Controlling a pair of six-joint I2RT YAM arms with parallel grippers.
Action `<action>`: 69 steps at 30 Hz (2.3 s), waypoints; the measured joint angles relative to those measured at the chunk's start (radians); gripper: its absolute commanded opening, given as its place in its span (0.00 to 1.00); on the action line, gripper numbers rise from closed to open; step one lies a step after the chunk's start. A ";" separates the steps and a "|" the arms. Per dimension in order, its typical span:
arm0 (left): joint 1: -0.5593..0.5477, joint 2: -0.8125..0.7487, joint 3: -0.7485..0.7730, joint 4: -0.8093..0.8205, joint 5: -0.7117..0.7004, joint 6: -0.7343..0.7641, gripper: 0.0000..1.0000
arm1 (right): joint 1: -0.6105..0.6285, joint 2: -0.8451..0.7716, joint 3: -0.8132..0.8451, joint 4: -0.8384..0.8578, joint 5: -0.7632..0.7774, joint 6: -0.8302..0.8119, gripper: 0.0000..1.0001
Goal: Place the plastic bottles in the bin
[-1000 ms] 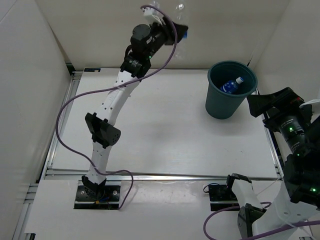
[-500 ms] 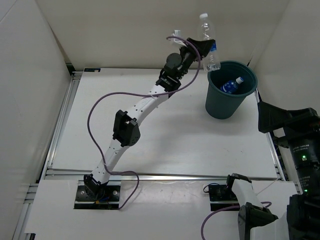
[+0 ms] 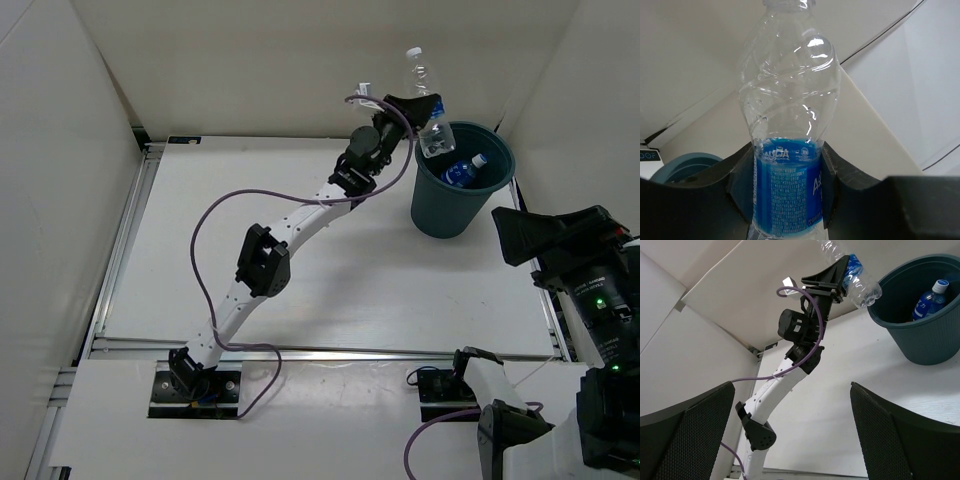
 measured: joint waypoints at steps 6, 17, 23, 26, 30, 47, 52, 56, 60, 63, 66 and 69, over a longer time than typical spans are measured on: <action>-0.042 0.000 0.000 0.005 -0.009 0.008 0.54 | 0.000 0.006 0.001 -0.001 -0.021 -0.001 0.99; -0.092 0.013 0.000 0.021 0.004 0.135 0.62 | 0.000 0.006 0.006 -0.002 -0.069 -0.013 0.99; -0.087 0.084 0.002 0.062 -0.016 0.171 0.63 | 0.000 0.009 0.022 -0.005 -0.127 -0.047 0.99; -0.082 0.114 0.002 0.083 -0.031 0.188 0.63 | 0.000 0.013 0.037 -0.004 -0.163 -0.074 0.99; -0.069 0.135 0.005 0.124 -0.047 0.201 0.63 | 0.003 0.021 0.036 -0.005 -0.194 -0.103 0.99; -0.045 0.066 -0.057 -0.021 0.108 0.422 1.00 | 0.015 0.047 -0.112 0.004 -0.105 -0.043 0.99; -0.092 -0.090 -0.120 -0.137 0.171 0.535 1.00 | 0.015 -0.015 -0.152 0.038 0.074 -0.007 0.99; -0.123 -0.265 -0.152 -0.229 0.181 0.611 1.00 | 0.015 -0.065 -0.169 0.045 0.220 0.019 0.99; -0.121 -0.540 -0.306 -0.298 0.185 0.687 1.00 | 0.016 -0.064 -0.222 0.032 0.358 0.055 0.99; -0.095 -0.812 -0.562 -0.335 0.146 0.728 1.00 | 0.016 -0.046 -0.303 0.029 0.430 0.068 0.99; -0.074 -1.102 -0.860 -0.374 0.056 0.777 1.00 | 0.016 -0.027 -0.401 0.098 0.444 0.049 0.99; -0.097 -1.383 -1.134 -0.447 -0.083 0.821 1.00 | 0.016 -0.016 -0.481 0.160 0.433 0.021 0.99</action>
